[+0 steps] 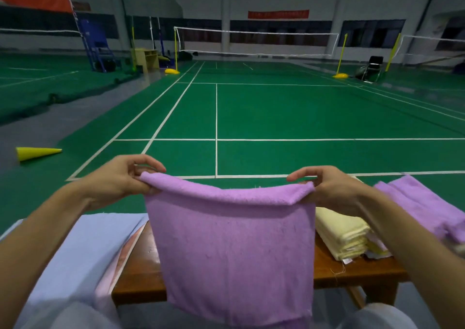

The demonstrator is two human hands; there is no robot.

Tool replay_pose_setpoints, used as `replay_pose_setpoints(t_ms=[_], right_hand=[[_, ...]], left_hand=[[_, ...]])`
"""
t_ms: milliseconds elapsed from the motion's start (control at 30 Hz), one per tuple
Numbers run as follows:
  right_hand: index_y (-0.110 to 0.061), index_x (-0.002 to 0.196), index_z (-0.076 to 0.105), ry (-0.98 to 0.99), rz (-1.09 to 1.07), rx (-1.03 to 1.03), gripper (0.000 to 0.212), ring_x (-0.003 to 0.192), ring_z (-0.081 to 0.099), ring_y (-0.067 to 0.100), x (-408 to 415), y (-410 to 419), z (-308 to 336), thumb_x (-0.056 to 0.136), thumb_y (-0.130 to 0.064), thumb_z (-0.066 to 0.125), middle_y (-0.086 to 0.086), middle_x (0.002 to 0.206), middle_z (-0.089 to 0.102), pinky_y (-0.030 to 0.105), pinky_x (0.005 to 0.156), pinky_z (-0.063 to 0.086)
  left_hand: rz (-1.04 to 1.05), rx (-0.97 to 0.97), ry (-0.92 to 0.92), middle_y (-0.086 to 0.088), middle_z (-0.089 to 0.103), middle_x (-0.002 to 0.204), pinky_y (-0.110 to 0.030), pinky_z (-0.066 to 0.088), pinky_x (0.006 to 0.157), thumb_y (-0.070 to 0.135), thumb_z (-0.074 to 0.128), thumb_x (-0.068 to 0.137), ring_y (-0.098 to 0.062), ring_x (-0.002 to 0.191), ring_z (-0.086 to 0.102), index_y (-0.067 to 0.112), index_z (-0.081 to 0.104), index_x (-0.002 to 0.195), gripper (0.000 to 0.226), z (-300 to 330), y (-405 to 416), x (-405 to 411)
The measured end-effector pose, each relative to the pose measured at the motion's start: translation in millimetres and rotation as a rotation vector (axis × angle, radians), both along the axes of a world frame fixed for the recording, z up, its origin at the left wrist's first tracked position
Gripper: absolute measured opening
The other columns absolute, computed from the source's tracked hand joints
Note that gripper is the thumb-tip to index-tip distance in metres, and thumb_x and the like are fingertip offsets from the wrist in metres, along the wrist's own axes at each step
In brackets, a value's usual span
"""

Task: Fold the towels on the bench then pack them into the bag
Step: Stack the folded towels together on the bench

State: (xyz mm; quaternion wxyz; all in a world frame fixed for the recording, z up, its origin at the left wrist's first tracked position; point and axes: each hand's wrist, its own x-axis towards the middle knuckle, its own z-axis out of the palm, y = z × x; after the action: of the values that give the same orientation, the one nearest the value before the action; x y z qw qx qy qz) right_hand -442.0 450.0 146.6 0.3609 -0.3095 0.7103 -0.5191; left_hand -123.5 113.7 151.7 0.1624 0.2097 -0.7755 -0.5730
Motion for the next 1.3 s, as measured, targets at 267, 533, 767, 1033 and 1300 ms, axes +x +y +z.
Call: replay_pose_setpoints(t_ms=[267, 533, 767, 1033, 1300], right_hand=[[0.005, 0.111, 0.071, 0.008, -0.341, 0.235, 0.038, 0.065, 0.06, 0.02, -68.6, -126.1, -157.0, 0.076, 0.016, 0.081, 0.012, 0.083, 0.069, 0.019, 0.045, 0.048], [-0.01, 0.11, 0.071, 0.421, -0.442, 0.367, 0.04, 0.096, 0.072, 0.025, -100.7, -162.7, -227.0, 0.078, -0.023, 0.091, 0.004, 0.094, 0.075, 0.034, 0.09, 0.053], [-0.005, 0.138, 0.055, 0.509, -0.442, 0.447, 0.063, 0.121, 0.062, 0.032, -79.0, -122.8, -222.6, 0.087, -0.033, 0.08, 0.012, 0.129, 0.067, 0.038, 0.101, 0.049], [-0.008, 0.066, 0.069, 0.423, -0.312, 0.636, 0.04, 0.049, 0.069, 0.021, -28.5, -52.0, -208.4, 0.08, -0.042, 0.083, 0.002, 0.053, 0.069, 0.039, 0.055, 0.063], [-0.003, 0.072, 0.071, 0.409, -0.223, 0.555, 0.038, 0.054, 0.053, 0.012, -19.5, -52.3, -216.2, 0.076, -0.039, 0.083, 0.004, 0.06, 0.065, 0.035, 0.055, 0.046]], left_hand=[[0.353, 0.046, -0.227, -0.019, 0.074, 0.081, -0.029, 0.059, 0.059, -0.027, 0.073, 0.076, -0.026, 0.067, 0.065, -0.006, 0.067, 0.113, 0.043, -148.1, -71.4, -97.3], [0.462, -0.122, -0.369, -0.012, 0.069, 0.099, -0.038, 0.056, 0.08, -0.021, 0.075, 0.074, -0.029, 0.091, 0.066, 0.021, 0.072, 0.092, 0.045, -235.8, -110.0, -127.7], [0.374, -0.555, -0.405, -0.004, 0.066, 0.118, -0.042, 0.049, 0.102, 0.004, 0.081, 0.075, -0.028, 0.114, 0.06, 0.024, 0.07, 0.115, 0.046, -222.9, -69.7, -117.4], [-0.07, -0.484, -0.248, 0.016, 0.072, 0.092, -0.031, 0.056, 0.081, 0.021, 0.072, 0.085, -0.005, 0.082, 0.066, 0.038, 0.066, 0.088, 0.018, -201.2, 49.1, -126.3], [-0.233, -0.454, -0.225, 0.016, 0.072, 0.09, -0.035, 0.058, 0.076, 0.03, 0.065, 0.088, -0.006, 0.079, 0.066, 0.03, 0.07, 0.099, 0.013, -215.5, 87.2, -156.0]])
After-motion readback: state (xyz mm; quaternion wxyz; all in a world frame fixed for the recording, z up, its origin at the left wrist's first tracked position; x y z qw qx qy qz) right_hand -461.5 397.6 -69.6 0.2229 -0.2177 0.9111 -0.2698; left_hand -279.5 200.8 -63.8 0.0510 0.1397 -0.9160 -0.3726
